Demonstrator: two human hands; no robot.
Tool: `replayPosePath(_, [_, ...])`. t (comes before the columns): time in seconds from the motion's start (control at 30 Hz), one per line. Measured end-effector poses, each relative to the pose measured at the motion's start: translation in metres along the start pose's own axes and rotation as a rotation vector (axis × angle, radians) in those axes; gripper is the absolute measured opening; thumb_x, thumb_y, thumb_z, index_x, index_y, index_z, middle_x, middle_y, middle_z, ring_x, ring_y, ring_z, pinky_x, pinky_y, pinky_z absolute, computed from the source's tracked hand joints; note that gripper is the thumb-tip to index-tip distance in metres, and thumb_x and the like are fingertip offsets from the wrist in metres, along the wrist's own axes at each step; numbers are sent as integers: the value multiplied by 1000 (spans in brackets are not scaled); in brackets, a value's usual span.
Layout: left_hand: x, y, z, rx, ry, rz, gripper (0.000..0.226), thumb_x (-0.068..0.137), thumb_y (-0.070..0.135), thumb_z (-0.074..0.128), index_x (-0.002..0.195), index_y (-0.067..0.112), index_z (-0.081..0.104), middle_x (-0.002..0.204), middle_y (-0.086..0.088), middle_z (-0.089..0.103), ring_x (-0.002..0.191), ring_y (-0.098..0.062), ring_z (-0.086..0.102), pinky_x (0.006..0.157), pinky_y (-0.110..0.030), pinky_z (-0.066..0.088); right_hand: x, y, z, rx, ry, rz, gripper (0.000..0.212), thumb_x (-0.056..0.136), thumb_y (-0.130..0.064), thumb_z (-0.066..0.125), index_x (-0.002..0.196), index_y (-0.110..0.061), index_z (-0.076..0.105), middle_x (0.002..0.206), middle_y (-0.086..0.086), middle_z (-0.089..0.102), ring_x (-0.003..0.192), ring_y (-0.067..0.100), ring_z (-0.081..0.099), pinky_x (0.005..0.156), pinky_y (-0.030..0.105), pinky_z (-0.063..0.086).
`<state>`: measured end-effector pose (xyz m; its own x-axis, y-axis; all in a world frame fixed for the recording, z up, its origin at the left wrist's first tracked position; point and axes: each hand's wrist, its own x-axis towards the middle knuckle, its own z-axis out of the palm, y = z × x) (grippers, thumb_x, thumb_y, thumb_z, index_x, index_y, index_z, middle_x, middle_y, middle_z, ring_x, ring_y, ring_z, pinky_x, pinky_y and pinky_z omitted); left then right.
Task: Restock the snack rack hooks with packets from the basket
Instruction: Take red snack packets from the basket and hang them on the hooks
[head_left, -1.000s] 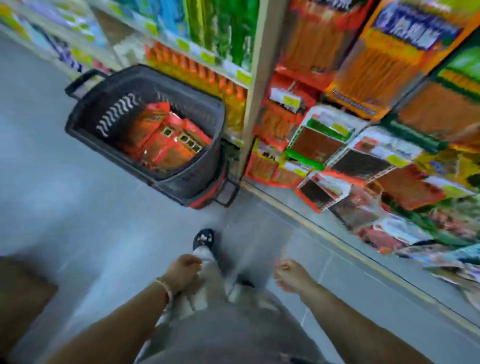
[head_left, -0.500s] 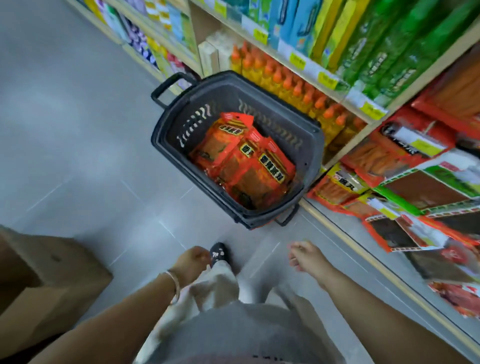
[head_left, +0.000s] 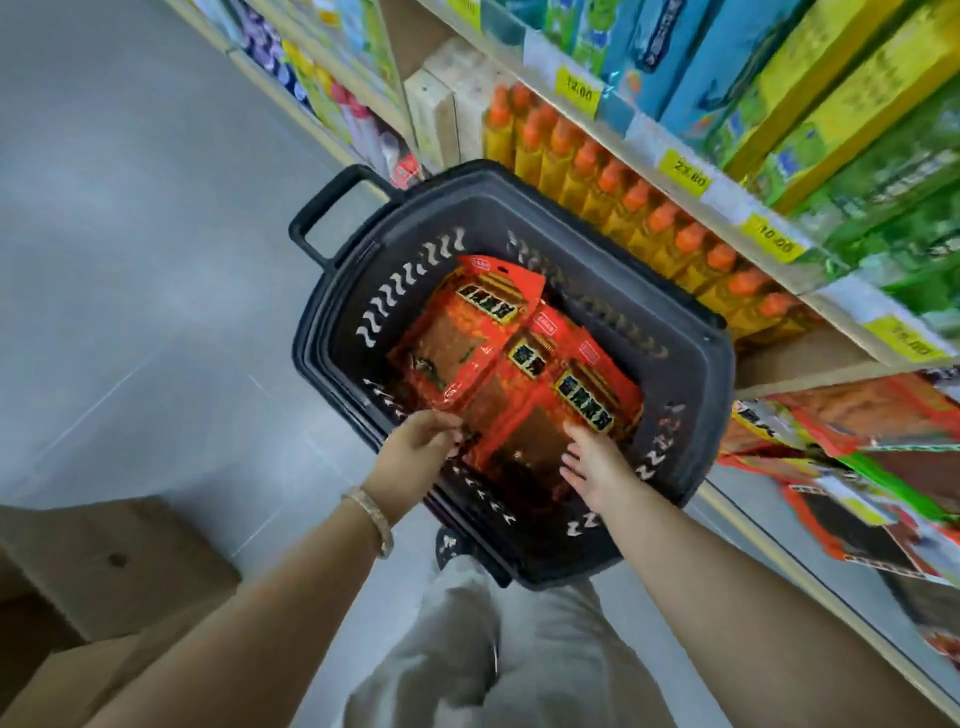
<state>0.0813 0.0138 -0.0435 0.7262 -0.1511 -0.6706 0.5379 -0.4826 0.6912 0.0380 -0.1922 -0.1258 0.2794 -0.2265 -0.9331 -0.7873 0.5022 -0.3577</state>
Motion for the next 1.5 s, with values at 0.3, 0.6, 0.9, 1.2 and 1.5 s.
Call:
replayPosePath(0.3, [75,3,16,-66,43,-55,15,94,14,52,94,27,60,93,5,68,87,-7,66,83,-24,48,81,5,11,64,230,289,92,75,-54,71,146,-15,28,148,10,36,134,32,37,108,47,33])
replayPosePath(0.6, [98,3,3,7,-88,-104,18,95,10,48,97,25,59,95,5,66,92,-13,64,74,-17,47,64,1,7,-7,492,-78,59,72,-40,79,119,-11,58,117,8,64,108,27,60,90,29,45])
replayPosePath(0.9, [134,27,-27,177,-356,-152,69,69,58,72,124,24,50,121,7,56,111,-11,54,90,-25,44,-7,-36,16,-39,123,-327,29,77,-51,68,101,-38,61,96,-17,70,91,2,64,83,26,47])
replayPosePath(1.2, [158,22,-33,29,-271,-316,21,79,37,73,95,26,67,93,-2,73,81,-19,71,76,-36,57,35,-27,36,138,171,-135,58,85,-54,58,129,-17,51,135,7,53,119,24,53,105,44,40])
replayPosePath(1.5, [162,-6,-58,28,-154,-341,12,83,36,69,91,28,67,92,-2,74,88,-24,70,88,-45,54,88,35,36,49,374,48,92,76,-59,66,149,-24,22,147,4,37,132,27,40,110,41,32])
